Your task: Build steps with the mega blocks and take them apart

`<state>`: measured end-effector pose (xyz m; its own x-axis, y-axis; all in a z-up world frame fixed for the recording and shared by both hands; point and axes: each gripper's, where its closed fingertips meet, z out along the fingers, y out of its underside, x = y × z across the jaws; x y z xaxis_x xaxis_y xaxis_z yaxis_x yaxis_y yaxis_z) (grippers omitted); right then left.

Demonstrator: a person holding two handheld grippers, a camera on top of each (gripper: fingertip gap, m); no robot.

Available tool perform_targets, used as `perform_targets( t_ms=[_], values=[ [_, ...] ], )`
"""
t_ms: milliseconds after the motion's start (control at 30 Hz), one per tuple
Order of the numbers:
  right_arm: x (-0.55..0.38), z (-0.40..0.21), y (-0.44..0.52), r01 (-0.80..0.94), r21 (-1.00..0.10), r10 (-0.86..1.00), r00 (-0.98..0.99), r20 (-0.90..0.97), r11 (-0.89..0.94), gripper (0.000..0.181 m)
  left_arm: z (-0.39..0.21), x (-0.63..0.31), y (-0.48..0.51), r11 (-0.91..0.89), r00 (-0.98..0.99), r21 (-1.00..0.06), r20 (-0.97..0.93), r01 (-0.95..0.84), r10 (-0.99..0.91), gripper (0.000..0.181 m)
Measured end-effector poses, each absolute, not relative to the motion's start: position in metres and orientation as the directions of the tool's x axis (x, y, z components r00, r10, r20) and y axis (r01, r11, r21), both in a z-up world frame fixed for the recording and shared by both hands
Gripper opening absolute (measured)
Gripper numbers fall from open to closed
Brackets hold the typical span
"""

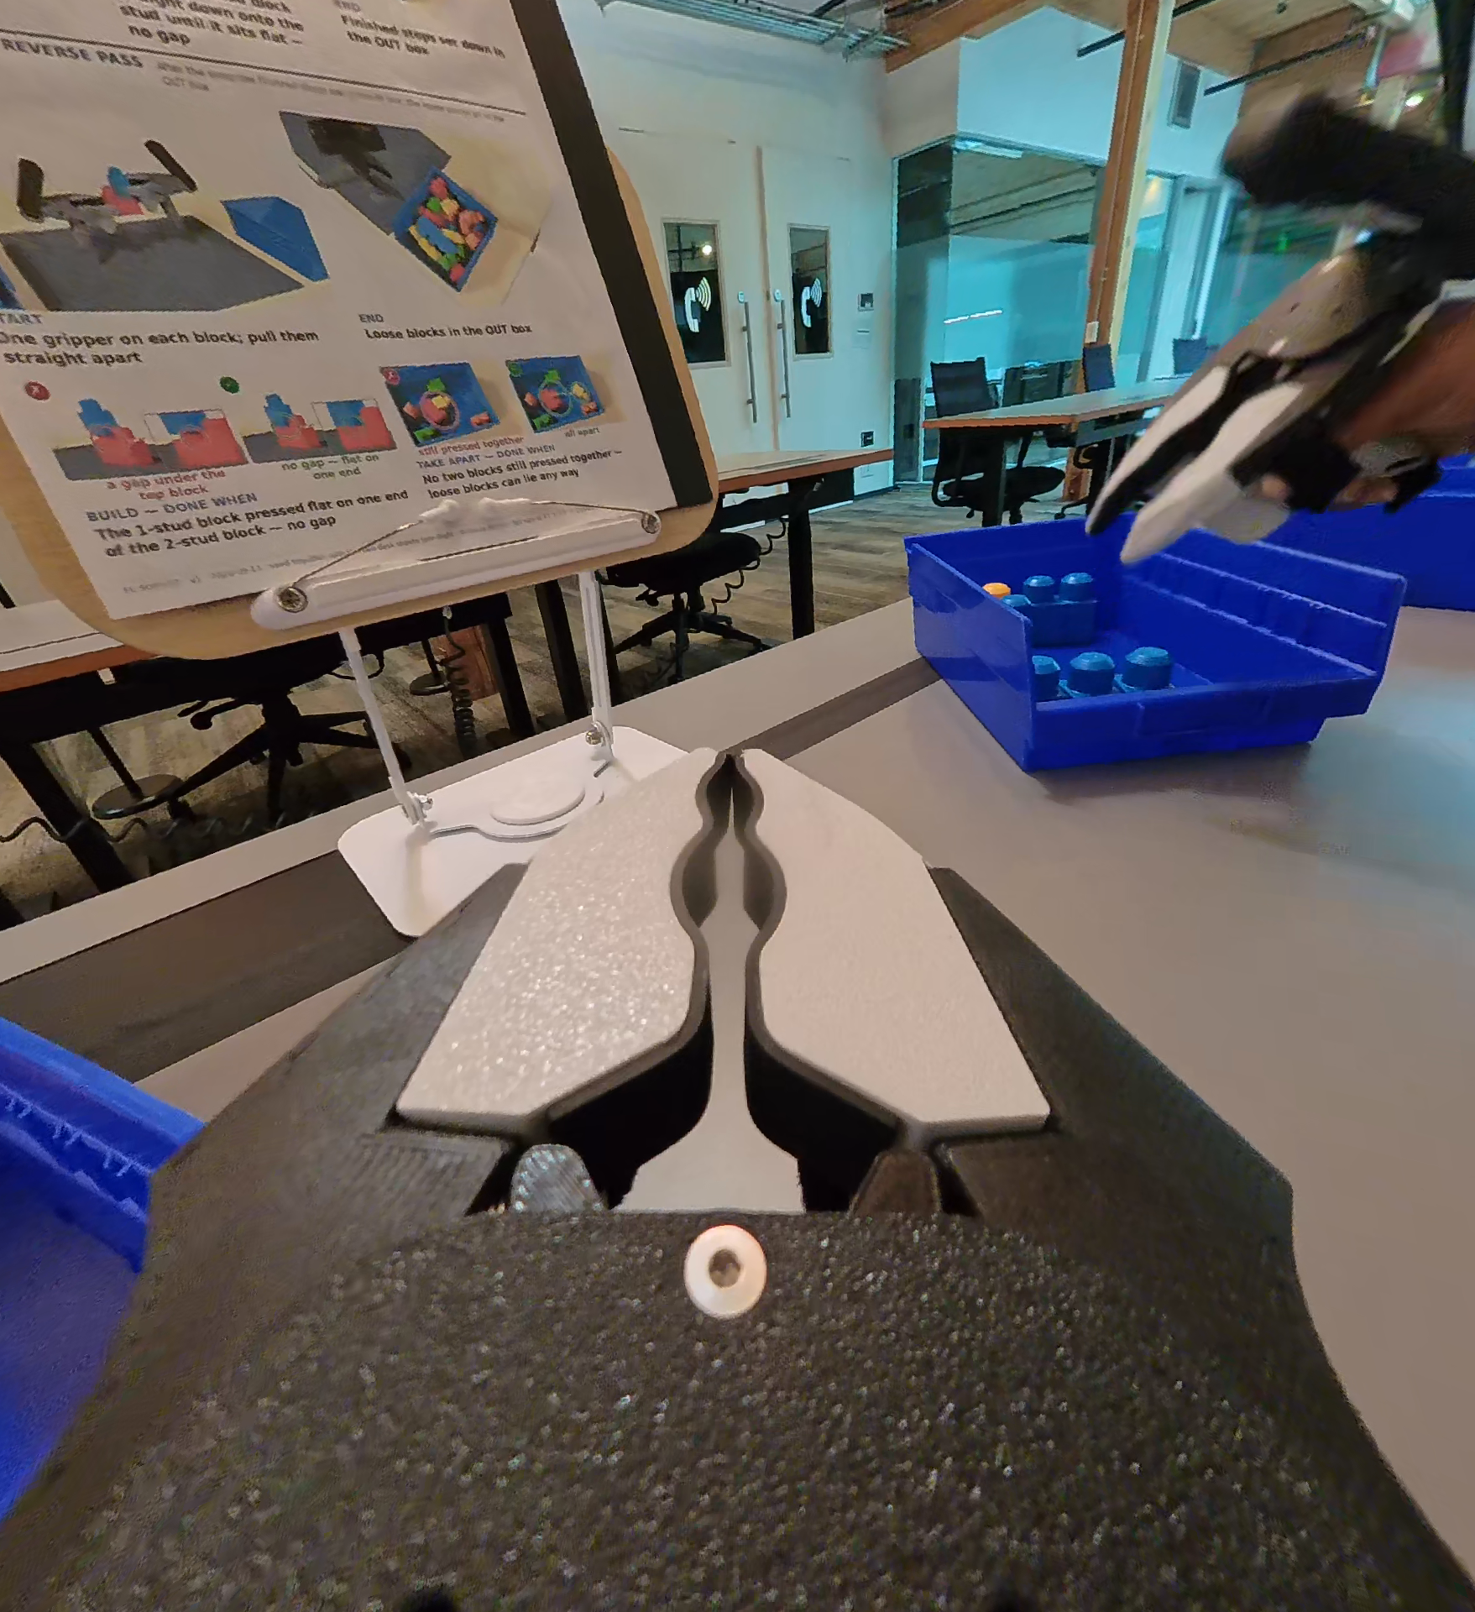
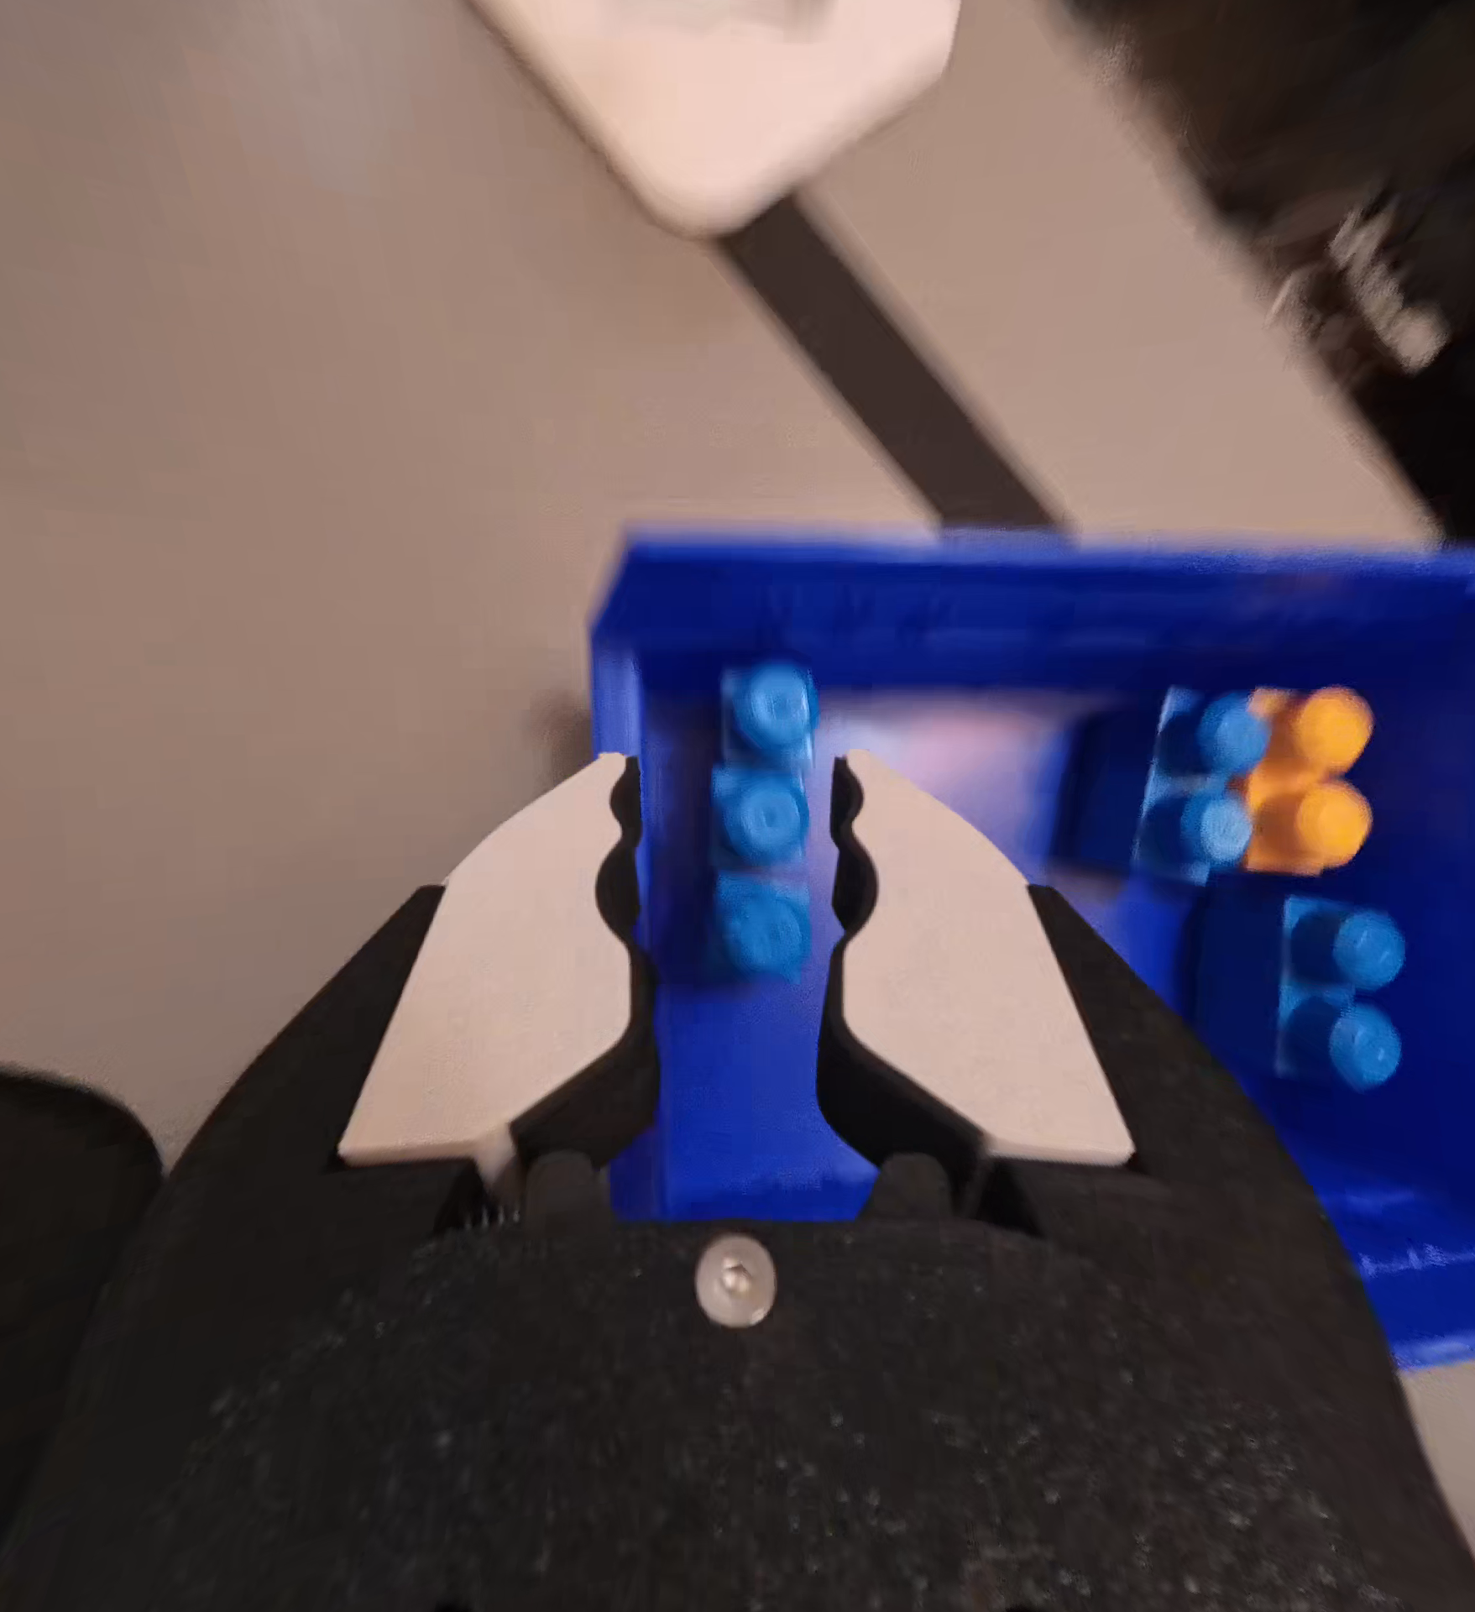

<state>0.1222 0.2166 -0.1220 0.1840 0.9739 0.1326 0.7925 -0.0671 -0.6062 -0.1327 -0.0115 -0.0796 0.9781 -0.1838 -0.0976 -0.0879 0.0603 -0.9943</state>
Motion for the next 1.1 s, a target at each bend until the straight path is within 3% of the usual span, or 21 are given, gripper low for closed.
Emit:
perform_targets(
  t_ms=[133,333,500,667,867,1100],
  values=[
    [0.066,-0.039,0.179,0.432,-0.902,0.942,0.297,0.155,0.012,0.033,-0.078,-0.139,-0.012,0.063,0.983,-0.994,-0.094,-0.085,-0.156,0.0],
    [0.022,-0.017,0.121,0.009,-1.0,0.892,0.451,0.019,0.017,0.0,-0.078,-0.166,-0.014,0.05,0.992,-0.993,-0.112,-0.11,-0.052,0.0],
    [-0.001,-0.067,0.1,0.029,-0.999,0.883,0.467,0.049,0.04,0.0,-0.075,-0.227,-0.025,-0.031,0.965,-0.983,-0.186,-0.183,0.185,0.006],
    [-0.011,-0.091,0.091,0.097,-0.992,0.91,0.396,0.118,0.086,0.0,-0.074,-0.31,-0.048,-0.16,0.863,-0.971,-0.232,-0.178,0.448,0.036],
    [-0.009,-0.094,0.085,0.095,-0.992,0.93,0.351,0.11,0.082,0.0,-0.115,-0.385,-0.057,-0.297,0.825,-0.946,-0.061,0.133,0.562,0.066],
    [-0.005,-0.09,0.083,0.083,-0.993,0.935,0.339,0.106,0.083,0.0,-0.168,-0.415,-0.039,-0.442,0.802,-0.828,0.016,0.346,0.597,0.064]
  ],
)
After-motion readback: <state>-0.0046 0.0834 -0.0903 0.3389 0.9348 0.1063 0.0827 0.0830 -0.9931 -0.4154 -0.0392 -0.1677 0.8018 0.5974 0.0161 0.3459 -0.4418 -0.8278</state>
